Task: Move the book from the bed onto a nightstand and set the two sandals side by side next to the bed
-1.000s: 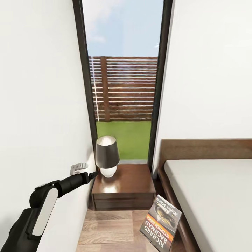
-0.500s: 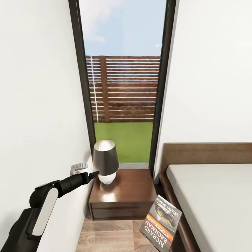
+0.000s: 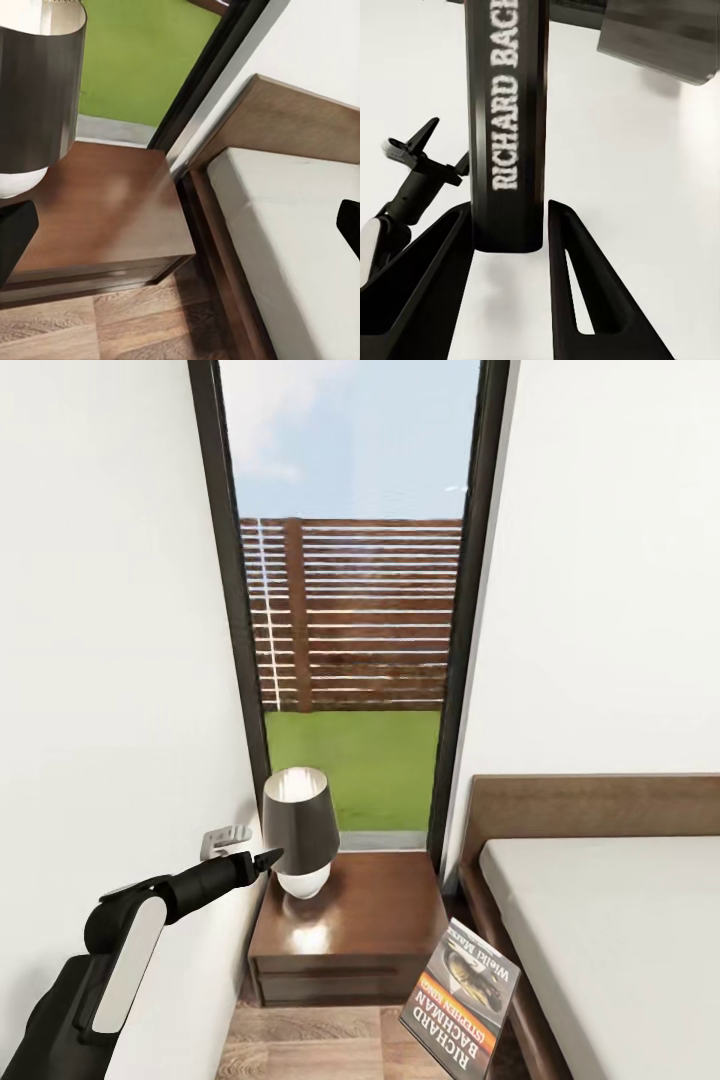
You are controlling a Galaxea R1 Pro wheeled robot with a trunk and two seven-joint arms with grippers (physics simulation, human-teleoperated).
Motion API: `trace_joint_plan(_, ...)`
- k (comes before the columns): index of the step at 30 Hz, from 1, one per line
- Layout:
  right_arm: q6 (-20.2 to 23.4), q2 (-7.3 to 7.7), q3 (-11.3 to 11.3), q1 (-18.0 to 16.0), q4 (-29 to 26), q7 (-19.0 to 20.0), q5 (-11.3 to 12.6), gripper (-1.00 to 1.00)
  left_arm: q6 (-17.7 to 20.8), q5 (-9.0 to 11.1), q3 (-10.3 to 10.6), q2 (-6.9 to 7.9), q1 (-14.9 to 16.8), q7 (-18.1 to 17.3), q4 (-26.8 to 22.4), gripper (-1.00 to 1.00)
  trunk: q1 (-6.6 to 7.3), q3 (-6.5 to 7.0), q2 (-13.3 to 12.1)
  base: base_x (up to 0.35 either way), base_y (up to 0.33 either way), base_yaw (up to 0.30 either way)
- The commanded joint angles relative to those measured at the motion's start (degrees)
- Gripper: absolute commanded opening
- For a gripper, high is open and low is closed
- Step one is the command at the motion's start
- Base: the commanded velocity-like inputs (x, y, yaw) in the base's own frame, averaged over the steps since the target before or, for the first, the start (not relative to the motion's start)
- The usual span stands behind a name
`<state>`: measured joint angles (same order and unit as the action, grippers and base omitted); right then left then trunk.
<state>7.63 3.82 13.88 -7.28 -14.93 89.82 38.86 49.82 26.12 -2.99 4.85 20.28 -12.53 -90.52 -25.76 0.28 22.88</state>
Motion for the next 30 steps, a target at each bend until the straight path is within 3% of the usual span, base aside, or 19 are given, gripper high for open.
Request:
trace_joint_plan(1, 0.58, 0.02, -0.15, -0.02, 0.20, 0.18, 0.34, -1.00, 0.27, -0.22, -0.09, -0.01, 0.02, -0.39, -0.01, 1.00, -0.03, -0.02, 0.04, 0.029, 0.000, 0.000)
trace_joint_plan(16, 0.62, 0.13, 0.03, -0.02, 1.10, 0.18, 0.35, -1.00, 0.21, -0.19, -0.09, -0.01, -0.01, -0.39, -0.01, 1.00, -0.03, -0.02, 0.04, 0.007, 0.000, 0.000)
trace_joint_plan(22, 2.21, 0.33, -0.17, -0.45, 0.72, 0.18, 0.35, -1.00, 0.64, 1.79, -2.02, -0.19, 1.94, -1.82, -1.31, 1.00, -0.03, -0.02, 0.04, 0.000, 0.000, 0.000)
trace_joint_plan(30, 2.21, 0.33, -0.17, -0.45, 0.72, 0.18, 0.35, -1.00, 0.64, 1.79, -2.03, -0.19, 2.88, -1.82, -1.31, 1.00, -0.03, -0.02, 0.04, 0.000, 0.000, 0.000)
